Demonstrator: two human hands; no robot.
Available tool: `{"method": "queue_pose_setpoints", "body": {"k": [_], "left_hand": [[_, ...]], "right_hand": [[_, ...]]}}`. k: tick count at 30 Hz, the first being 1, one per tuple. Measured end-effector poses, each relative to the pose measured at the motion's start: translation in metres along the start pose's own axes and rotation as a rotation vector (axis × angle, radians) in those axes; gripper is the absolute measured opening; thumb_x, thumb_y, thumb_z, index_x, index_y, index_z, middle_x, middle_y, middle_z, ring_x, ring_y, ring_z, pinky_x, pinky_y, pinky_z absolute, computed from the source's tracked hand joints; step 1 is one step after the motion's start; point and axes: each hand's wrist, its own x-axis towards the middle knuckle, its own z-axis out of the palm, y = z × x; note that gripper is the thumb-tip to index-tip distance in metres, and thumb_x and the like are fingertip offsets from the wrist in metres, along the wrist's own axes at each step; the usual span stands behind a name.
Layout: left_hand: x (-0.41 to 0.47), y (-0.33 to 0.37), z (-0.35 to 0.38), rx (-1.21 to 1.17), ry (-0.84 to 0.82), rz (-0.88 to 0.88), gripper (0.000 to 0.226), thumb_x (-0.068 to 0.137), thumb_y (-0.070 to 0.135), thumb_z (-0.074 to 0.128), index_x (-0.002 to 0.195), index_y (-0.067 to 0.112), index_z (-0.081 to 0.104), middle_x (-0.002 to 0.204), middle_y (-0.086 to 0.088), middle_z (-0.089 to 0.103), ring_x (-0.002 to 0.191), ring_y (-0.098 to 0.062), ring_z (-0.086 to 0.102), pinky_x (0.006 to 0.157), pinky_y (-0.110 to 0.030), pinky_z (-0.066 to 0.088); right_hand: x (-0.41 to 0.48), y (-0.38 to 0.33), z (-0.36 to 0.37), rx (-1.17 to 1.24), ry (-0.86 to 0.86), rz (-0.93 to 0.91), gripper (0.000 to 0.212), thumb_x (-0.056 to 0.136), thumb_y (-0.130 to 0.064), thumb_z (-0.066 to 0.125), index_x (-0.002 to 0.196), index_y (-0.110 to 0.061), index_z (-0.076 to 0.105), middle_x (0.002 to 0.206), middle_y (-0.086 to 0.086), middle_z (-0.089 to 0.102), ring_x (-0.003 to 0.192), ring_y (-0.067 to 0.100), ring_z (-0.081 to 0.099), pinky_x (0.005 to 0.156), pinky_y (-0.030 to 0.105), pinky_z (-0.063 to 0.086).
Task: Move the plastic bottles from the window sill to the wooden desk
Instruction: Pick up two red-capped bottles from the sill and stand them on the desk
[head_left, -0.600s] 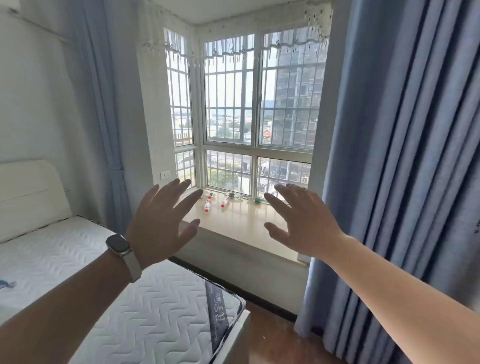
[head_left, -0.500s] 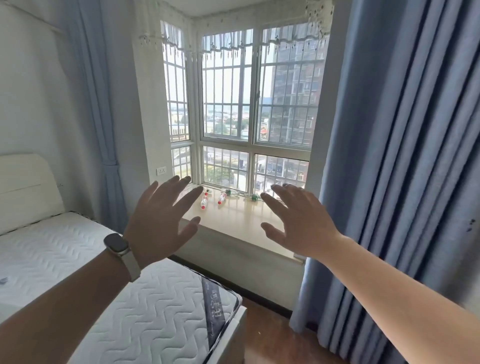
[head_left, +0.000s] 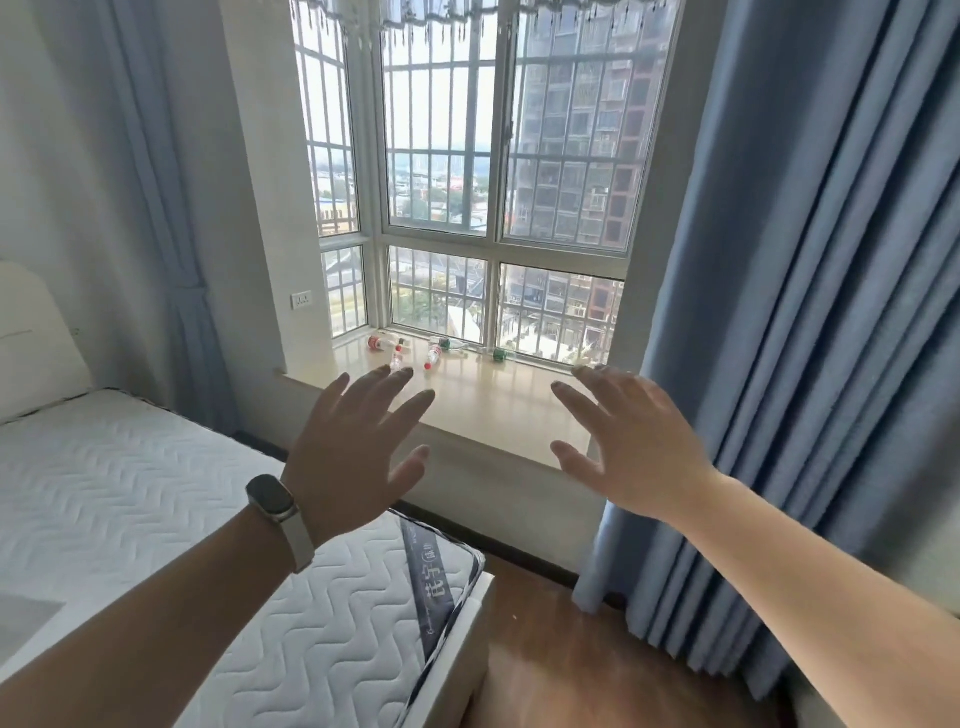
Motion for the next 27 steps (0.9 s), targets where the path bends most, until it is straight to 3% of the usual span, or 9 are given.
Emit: {"method": "queue_pose_setpoints", "body": {"k": [10,18,27], "left_hand": [[0.077,0.036,0.064,0.038,-0.126,-0.027,0.056,0.09,0.048,0.046,0.132,0.016,0.061,0.141,-0.012,0.056,0.13,-0.034,0.051,0.11,-0.054,0.031],[0.172,0.102,0.124,0.068,-0.125,-0.009,0.056,0.089,0.048,0.047,0.133,0.016,0.06,0.14,-0.012,0.057,0.129,-0.035,0.051,0.108,-0.055,0.033],[0.239,0.141,0.168,0.14,-0.154,-0.004,0.058,0.09,0.049,0.043,0.137,0.018,0.059,0.143,-0.01,0.055,0.132,-0.034,0.049,0.11,-0.053,0.031]], "right_hand": [[0.018,0.078,0.073,0.043,-0.034,0.012,0.064,0.089,-0.058,0.04,0.137,-0.018,0.056,0.139,0.01,0.054,0.124,0.033,0.052,0.101,0.05,0.041],[0.026,0.189,0.115,0.107,0.016,-0.001,0.062,0.093,-0.057,0.037,0.138,-0.018,0.053,0.141,0.01,0.051,0.127,0.034,0.045,0.106,0.046,0.028],[0.031,0.274,0.154,0.17,0.058,-0.013,0.059,0.091,-0.053,0.042,0.134,-0.014,0.056,0.137,0.013,0.053,0.122,0.036,0.048,0.097,0.053,0.042]]}}
